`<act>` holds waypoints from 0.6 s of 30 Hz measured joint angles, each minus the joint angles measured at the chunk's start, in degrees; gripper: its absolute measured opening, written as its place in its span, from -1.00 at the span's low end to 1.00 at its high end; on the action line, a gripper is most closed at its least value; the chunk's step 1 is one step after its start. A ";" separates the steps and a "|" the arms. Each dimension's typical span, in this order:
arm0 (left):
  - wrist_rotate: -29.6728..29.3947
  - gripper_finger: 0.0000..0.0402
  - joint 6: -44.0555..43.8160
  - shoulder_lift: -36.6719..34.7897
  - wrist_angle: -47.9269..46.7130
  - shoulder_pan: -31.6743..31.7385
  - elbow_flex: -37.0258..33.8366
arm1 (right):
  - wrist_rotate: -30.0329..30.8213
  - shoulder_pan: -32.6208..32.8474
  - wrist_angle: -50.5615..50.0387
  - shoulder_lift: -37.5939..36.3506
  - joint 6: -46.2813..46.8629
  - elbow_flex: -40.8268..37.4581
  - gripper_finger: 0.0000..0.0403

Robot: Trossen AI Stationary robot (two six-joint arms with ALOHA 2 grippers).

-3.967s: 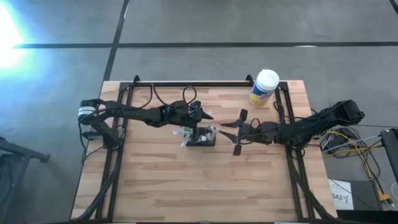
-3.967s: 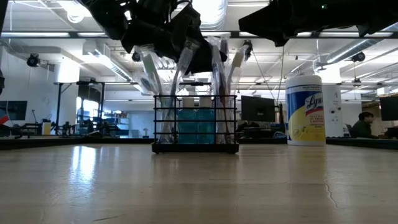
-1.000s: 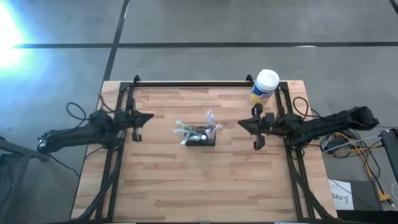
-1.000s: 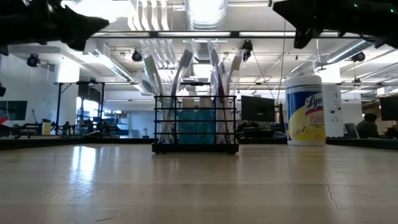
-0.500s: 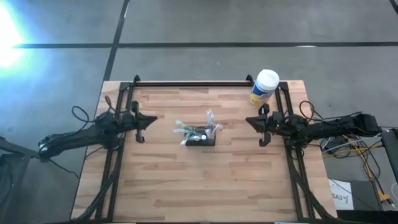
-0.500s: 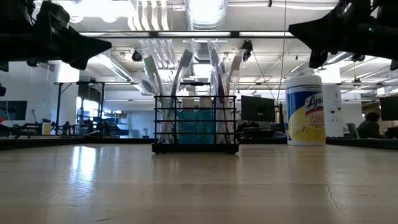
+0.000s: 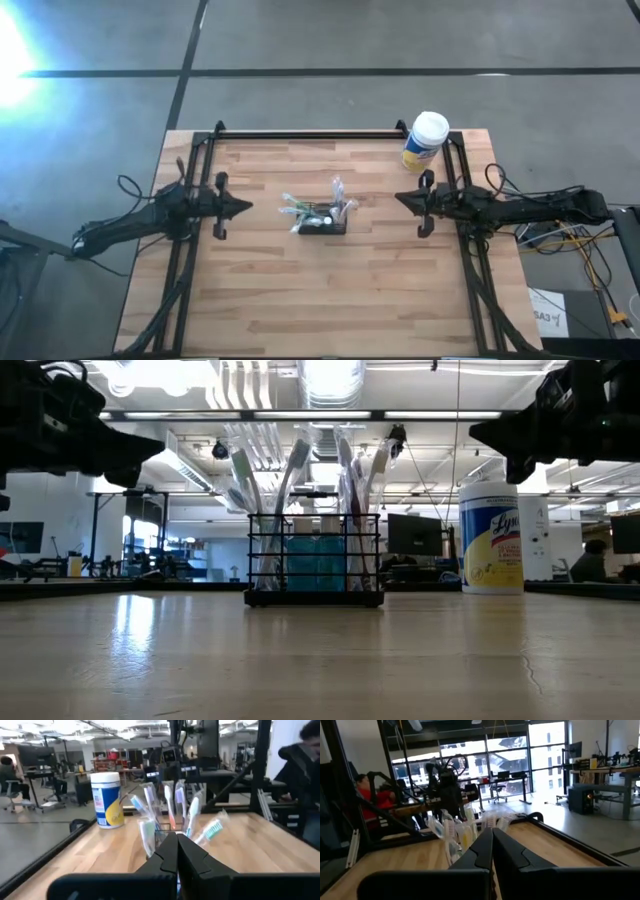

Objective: Pick & Place toothbrushing station
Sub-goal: Return to Home Position

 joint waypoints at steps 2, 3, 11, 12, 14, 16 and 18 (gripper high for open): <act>-0.11 -1.00 -0.33 0.17 -0.97 -0.02 0.04 | 0.01 0.00 -0.13 0.27 0.02 0.00 -0.96; -0.09 -1.00 -0.71 0.73 -0.88 0.00 0.00 | 0.01 0.02 -0.40 0.38 0.04 0.00 -0.96; 0.26 -0.99 -0.42 3.73 -1.15 0.00 -0.02 | 1.49 0.04 -0.37 3.43 -0.25 0.00 -0.96; 0.28 -0.99 -0.40 3.92 -1.21 0.00 -0.02 | 1.49 0.04 -0.39 3.79 -0.27 0.00 -0.96; 0.28 -0.98 -0.24 3.99 -1.39 0.00 -0.02 | 1.49 0.04 -0.41 4.35 -0.28 0.00 -0.96; 0.19 -0.96 0.02 4.03 -1.29 0.00 -0.04 | 1.49 0.04 -0.32 4.85 -0.29 0.00 -0.96; -0.52 -0.94 0.06 4.01 -0.94 0.00 -0.05 | 1.49 0.04 -0.35 5.15 -0.31 0.00 -0.96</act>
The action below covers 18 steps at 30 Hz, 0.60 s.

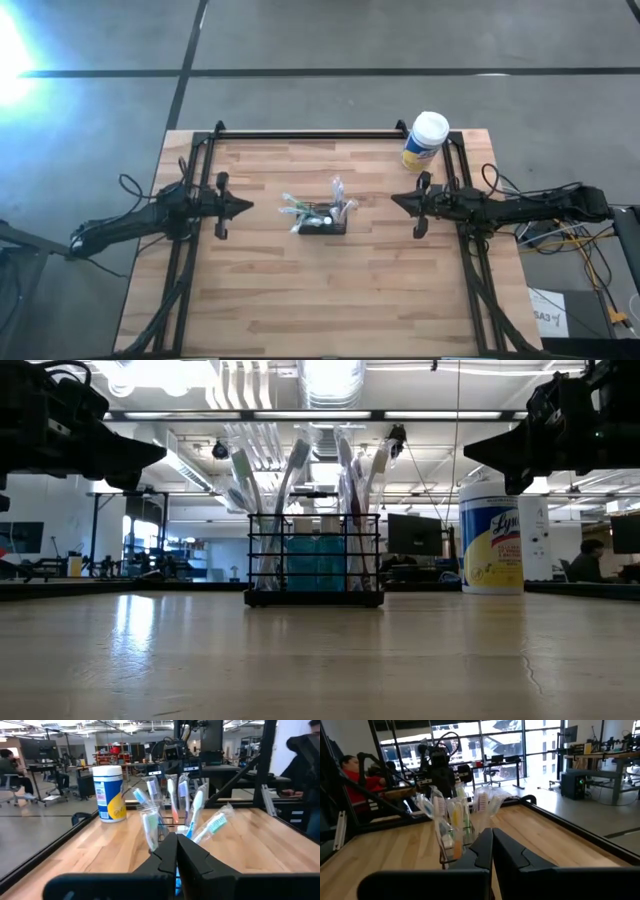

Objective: Pick & Place toothbrushing station
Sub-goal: Return to Home Position

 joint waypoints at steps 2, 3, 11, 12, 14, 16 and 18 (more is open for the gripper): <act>-0.41 -0.92 0.10 0.00 -0.06 0.00 0.05 | 0.00 0.00 0.02 -0.02 0.00 0.00 -0.96; -0.46 -0.92 0.10 0.00 -0.07 0.00 0.10 | 0.00 0.00 0.05 -0.02 0.00 0.00 -0.96; -0.57 -0.93 0.09 0.10 -0.08 -0.01 0.13 | 0.00 0.00 -0.04 -0.02 2.02 0.00 -0.96; -0.57 -0.93 0.09 0.11 -0.07 0.00 0.13 | 0.00 0.00 -0.04 -0.01 2.01 0.00 -0.96; -0.60 -0.93 0.08 0.11 -0.07 0.00 0.13 | 0.00 0.00 -0.08 0.04 2.01 0.00 -0.96; -0.60 -0.93 0.07 0.11 -0.07 0.00 0.13 | -0.02 0.00 -0.09 0.00 2.16 0.00 -0.96; -0.60 -0.93 0.07 0.11 -0.07 0.00 0.13 | -0.02 0.00 -0.09 -0.02 2.38 0.00 -0.96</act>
